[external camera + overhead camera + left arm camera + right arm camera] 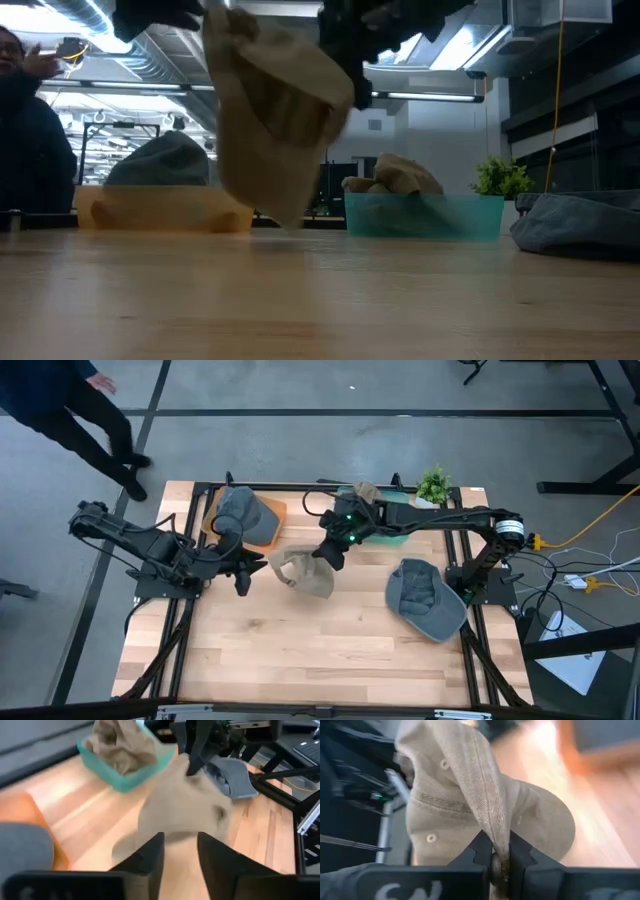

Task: Pick & Place hat
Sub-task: Put the brown cap into the green bin

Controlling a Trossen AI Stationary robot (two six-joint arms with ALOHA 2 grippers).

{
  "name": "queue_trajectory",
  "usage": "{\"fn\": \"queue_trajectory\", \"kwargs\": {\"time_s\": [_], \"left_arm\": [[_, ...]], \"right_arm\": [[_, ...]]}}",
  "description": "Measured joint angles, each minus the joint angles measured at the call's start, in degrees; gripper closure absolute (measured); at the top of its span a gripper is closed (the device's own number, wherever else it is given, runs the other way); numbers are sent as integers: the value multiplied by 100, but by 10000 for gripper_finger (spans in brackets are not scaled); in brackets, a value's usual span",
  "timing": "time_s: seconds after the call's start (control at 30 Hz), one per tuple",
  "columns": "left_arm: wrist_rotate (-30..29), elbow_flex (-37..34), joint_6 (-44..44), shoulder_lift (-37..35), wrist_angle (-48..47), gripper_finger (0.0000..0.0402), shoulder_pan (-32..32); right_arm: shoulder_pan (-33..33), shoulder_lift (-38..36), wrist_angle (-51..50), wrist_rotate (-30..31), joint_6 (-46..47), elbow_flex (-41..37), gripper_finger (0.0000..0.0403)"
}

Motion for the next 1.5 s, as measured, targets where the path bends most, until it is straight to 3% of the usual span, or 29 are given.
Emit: {"fn": "queue_trajectory", "kwargs": {"time_s": [0.17,0.3,0.67,0.87,1.13,1.2,1.4,1.5], "left_arm": [[171,0,-231,-98,-80,242,12],[163,0,-227,-94,568,225,12],[183,0,-157,988,1810,248,638],[634,0,-835,1737,2093,263,1126],[988,0,-937,2687,2630,270,1729],[1245,0,-918,2811,2785,270,1838],[3016,-4,-921,2567,2724,270,2011],[2898,-4,-892,2248,2461,270,1881]], "right_arm": [[-26,0,-751,718,-87,-2,378],[-23,0,-844,994,58,-4,377],[-18,0,102,566,199,-2,378],[-17,0,460,304,254,-2,373],[-17,2,494,349,192,-4,376],[-17,4,476,384,192,-4,370],[-12,4,133,651,168,-4,379],[-12,4,-59,838,93,-4,379]]}}
